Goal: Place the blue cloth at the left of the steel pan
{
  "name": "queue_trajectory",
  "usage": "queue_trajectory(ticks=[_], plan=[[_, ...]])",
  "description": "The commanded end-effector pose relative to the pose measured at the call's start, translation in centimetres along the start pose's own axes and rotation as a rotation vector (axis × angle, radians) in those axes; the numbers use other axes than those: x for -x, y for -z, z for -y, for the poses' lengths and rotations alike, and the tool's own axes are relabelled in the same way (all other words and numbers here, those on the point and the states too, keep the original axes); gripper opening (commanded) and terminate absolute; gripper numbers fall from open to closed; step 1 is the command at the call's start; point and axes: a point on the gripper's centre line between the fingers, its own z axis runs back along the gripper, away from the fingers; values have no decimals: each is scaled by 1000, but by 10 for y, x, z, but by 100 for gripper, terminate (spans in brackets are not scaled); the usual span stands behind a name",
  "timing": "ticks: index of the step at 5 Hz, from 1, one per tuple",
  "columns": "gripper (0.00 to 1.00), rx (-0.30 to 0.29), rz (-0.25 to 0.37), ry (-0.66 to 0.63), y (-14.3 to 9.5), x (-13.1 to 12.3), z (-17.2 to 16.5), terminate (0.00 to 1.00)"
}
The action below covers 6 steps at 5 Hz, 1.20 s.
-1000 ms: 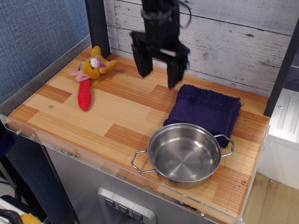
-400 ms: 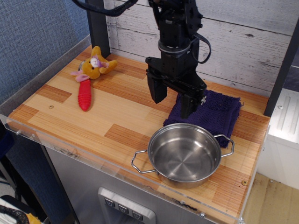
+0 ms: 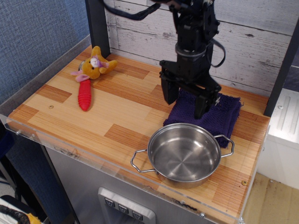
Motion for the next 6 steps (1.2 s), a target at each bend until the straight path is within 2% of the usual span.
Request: queue_trajectory(ticks=[1, 4, 6], plan=[[100, 5, 47, -18, -8, -26, 1, 0], [100, -15, 11, 21, 20, -16, 7, 0], [100, -78, 1, -3, 27, -4, -24, 0]])
